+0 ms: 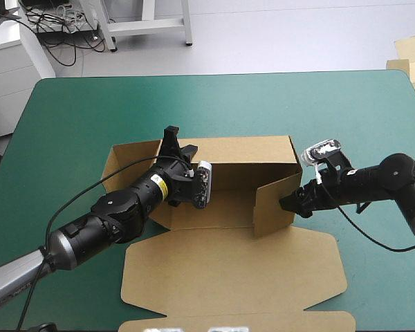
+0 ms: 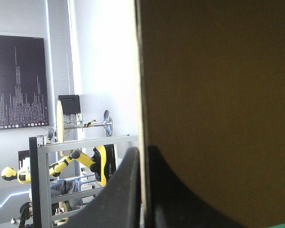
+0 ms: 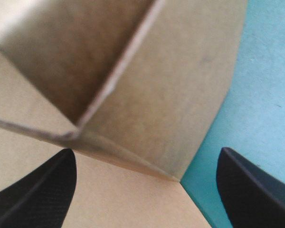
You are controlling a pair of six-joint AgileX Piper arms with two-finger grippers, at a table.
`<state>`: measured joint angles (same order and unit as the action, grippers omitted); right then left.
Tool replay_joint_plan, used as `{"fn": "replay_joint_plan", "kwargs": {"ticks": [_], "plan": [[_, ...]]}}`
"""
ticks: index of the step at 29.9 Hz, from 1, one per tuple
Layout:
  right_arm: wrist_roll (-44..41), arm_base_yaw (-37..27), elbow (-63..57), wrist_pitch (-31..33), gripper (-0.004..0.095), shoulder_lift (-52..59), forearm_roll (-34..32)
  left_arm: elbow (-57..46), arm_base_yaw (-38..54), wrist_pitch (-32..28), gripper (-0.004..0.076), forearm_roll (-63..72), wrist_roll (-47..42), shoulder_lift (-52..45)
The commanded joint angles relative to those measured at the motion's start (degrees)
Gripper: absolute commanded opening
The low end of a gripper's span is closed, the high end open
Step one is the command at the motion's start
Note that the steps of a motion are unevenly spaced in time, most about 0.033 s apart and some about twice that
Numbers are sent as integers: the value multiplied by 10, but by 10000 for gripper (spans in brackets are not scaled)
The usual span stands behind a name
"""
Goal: Fold the box
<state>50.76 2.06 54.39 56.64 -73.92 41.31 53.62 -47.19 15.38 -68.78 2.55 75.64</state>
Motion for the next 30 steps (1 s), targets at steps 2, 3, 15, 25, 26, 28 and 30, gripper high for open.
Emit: {"fn": "replay_joint_plan", "kwargs": {"ticks": [2,3,15,25,26,28,30], "plan": [[58,5,5,-32,737,17,95,13,-3,-12,-10,-8,-6,-14],[59,11,5,-46,737,17,99,13,-3,-13,-10,-8,-6,-14],[54,104,6,-236,603,17,23,13,-4,-14,-10,39,-6,1],[50,104,6,-196,114,17,4,13,-18,-32,-8,46,-6,1],[50,104,6,-191,88,17,1,13,-23,-33,0,46,-6,1],[43,104,6,-191,23,17,-15,16,-34,-40,49,47,-6,1],[12,104,6,-205,-14,17,-38,20,-45,-39,141,48,-11,1]]}}
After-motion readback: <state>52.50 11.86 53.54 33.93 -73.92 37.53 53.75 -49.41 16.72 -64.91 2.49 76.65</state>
